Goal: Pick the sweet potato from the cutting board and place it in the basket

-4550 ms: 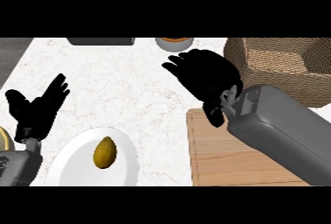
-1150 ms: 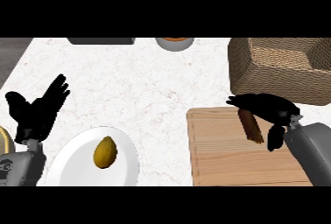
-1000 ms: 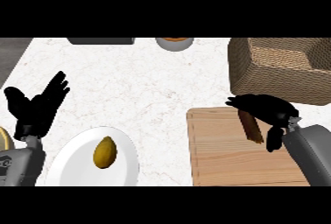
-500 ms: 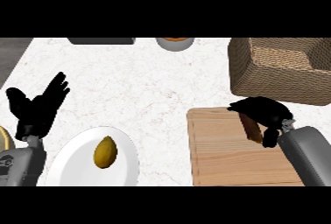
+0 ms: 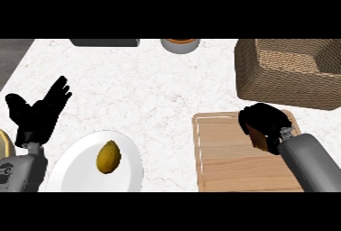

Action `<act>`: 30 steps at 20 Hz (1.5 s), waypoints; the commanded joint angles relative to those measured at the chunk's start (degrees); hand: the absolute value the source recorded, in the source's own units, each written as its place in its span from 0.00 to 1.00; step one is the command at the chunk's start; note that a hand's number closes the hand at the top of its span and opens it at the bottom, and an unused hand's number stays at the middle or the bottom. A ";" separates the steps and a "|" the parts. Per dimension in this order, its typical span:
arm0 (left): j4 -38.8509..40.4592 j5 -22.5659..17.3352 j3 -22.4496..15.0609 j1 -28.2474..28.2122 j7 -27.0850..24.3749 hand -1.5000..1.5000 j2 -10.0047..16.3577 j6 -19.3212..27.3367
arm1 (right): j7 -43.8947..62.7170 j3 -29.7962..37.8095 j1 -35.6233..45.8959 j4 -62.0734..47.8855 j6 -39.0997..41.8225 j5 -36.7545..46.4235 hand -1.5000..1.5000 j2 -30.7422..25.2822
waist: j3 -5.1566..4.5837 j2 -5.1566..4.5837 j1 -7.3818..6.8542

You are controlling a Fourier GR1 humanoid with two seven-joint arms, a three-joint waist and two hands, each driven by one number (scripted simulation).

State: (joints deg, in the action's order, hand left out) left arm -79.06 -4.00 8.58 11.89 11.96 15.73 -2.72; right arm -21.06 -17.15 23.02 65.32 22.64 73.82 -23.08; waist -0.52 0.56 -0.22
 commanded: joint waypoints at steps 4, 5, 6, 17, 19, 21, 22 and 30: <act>-0.35 0.71 0.71 0.52 2.01 0.50 0.48 1.66 | 12.09 3.36 -12.80 9.52 -3.69 -8.02 1.00 18.93 | 0.59 0.28 3.31; 0.35 -0.04 1.99 -1.93 0.61 0.50 1.12 0.94 | 13.95 3.48 -15.16 11.03 -5.28 -9.19 1.00 22.30 | 0.57 0.52 3.47; -0.52 -0.49 1.29 -3.09 -0.14 0.50 0.48 -0.04 | 15.10 1.48 -17.18 13.29 -5.36 -9.45 1.00 22.41 | 0.52 0.53 2.66; -1.04 0.70 -0.40 -1.10 0.47 0.50 -1.36 1.34 | 25.64 -14.67 -34.12 36.34 -14.18 -25.76 1.00 22.97 | 0.59 -0.13 1.84; -0.82 0.02 0.46 -2.46 -0.02 0.50 -0.18 0.01 | 24.79 -17.08 -35.28 41.10 -17.45 -31.68 1.00 23.01 | 0.60 -0.15 1.32; -2.88 -1.47 1.25 -1.94 1.66 0.50 0.59 -0.79 | 28.62 -20.37 -35.37 47.88 -19.82 -30.67 1.00 23.04 | 0.53 -0.07 0.76; -1.00 -0.07 0.49 -1.35 0.87 0.50 -0.07 0.07 | 27.18 -19.65 -36.61 52.32 -20.16 -29.97 1.00 23.05 | 0.50 -0.11 1.61; 0.79 0.20 0.56 2.12 1.90 0.50 0.11 -0.12 | 51.01 -24.65 -33.69 73.40 -17.37 -19.91 1.00 23.08 | 0.44 -0.49 0.87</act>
State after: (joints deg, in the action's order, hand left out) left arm -80.51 -4.24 9.20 11.93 14.40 16.05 -2.90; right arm 20.39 -40.16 -13.04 130.01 3.91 50.98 -0.09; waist -0.06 0.27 0.75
